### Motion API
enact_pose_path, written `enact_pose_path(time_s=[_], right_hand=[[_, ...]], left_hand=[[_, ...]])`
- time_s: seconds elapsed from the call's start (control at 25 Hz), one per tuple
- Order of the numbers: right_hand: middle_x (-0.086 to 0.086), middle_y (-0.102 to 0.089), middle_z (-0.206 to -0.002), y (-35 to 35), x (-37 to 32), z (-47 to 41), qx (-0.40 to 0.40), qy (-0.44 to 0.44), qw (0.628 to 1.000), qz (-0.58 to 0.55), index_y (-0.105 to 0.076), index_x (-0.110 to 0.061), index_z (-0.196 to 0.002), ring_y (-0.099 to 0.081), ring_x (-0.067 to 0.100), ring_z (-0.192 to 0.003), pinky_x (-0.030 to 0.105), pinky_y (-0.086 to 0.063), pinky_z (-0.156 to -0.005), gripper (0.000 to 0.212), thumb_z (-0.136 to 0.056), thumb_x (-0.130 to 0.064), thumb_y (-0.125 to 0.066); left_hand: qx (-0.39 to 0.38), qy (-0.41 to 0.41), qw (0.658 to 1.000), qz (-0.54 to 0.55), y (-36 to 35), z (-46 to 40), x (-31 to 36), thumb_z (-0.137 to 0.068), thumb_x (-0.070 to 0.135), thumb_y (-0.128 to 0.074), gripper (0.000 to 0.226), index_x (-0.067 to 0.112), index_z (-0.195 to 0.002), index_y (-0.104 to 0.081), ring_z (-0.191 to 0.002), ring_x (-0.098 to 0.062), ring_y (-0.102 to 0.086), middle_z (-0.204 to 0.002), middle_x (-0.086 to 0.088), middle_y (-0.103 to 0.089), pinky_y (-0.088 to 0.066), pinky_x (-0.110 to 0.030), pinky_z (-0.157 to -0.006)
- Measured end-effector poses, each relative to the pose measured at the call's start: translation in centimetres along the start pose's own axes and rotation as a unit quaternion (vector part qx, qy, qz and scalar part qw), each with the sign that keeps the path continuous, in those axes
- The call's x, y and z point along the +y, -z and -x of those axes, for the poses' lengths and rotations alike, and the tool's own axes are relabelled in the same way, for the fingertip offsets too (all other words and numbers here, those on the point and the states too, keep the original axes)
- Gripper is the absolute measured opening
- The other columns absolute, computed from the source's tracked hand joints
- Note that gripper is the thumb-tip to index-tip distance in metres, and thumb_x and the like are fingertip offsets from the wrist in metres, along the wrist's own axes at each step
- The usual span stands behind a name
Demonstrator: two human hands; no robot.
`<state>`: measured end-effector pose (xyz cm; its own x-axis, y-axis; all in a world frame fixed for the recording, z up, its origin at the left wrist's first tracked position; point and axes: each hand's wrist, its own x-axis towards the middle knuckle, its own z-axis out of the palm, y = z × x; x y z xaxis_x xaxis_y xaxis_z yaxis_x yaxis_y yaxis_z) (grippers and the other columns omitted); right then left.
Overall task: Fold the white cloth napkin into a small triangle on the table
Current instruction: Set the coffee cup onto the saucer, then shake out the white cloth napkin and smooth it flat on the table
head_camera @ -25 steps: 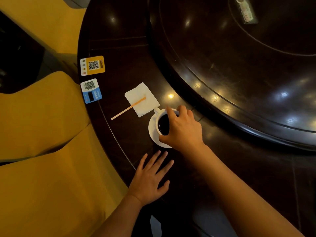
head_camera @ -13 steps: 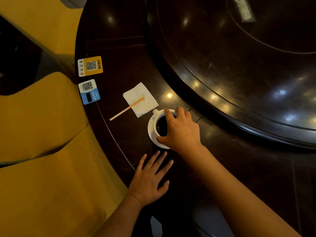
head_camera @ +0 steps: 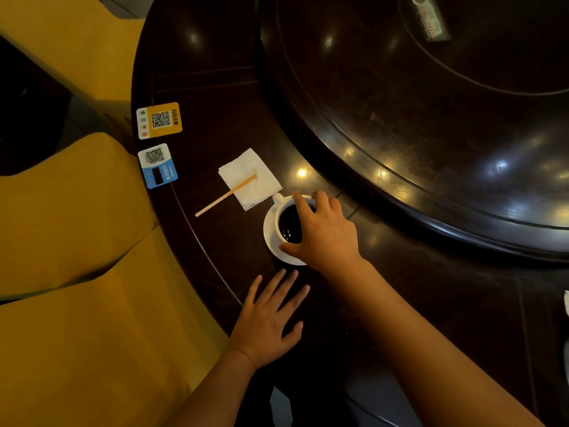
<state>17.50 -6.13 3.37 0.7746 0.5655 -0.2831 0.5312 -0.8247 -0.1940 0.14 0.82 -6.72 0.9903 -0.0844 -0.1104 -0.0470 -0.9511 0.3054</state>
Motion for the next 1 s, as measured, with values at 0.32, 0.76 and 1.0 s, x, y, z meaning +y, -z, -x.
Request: enact_pose_path(time_s=[0.32,0.76,1.0], right_hand=[[0.014,-0.017,-0.15,0.7,0.5,1.3,-0.002,0.028,1.0,-0.001,-0.012,-0.023,-0.147,-0.026,0.032,-0.131,0.043,-0.046,-0.09,0.087,-0.08,-0.06,-0.055],[0.005,-0.059,-0.103,0.0,10.6,16.6,0.051,-0.166,0.983,-0.06,-0.057,-0.014,-0.1,-0.056,0.022,-0.091,0.03,-0.042,-0.066,0.025,-0.09,-0.034,-0.047],[0.01,-0.055,-0.118,-3.0,18.0,25.5,0.032,-0.318,0.947,-0.014,-0.054,-0.014,-0.116,-0.051,0.03,-0.109,0.036,-0.041,-0.075,0.037,-0.085,-0.032,-0.055]], left_hand=[[-0.006,0.006,1.0,-0.019,0.7,-0.1,0.5,-0.086,0.046,-0.043,0.062,0.027,-0.144,-0.032,-0.141,-0.023,-0.021,-0.152,-0.006,-0.028,-0.017,-0.052,-0.108],[-0.098,0.01,0.989,-0.11,4.4,-3.0,7.7,-0.067,0.027,-0.074,0.03,0.011,-0.092,-0.07,-0.082,-0.028,-0.067,-0.091,-0.009,-0.068,-0.051,-0.037,-0.064],[-0.173,-0.177,0.965,-0.083,4.8,-9.9,19.2,-0.092,0.03,-0.041,0.029,0.015,-0.111,-0.056,-0.102,-0.023,-0.057,-0.107,-0.003,-0.061,-0.042,-0.034,-0.081]])
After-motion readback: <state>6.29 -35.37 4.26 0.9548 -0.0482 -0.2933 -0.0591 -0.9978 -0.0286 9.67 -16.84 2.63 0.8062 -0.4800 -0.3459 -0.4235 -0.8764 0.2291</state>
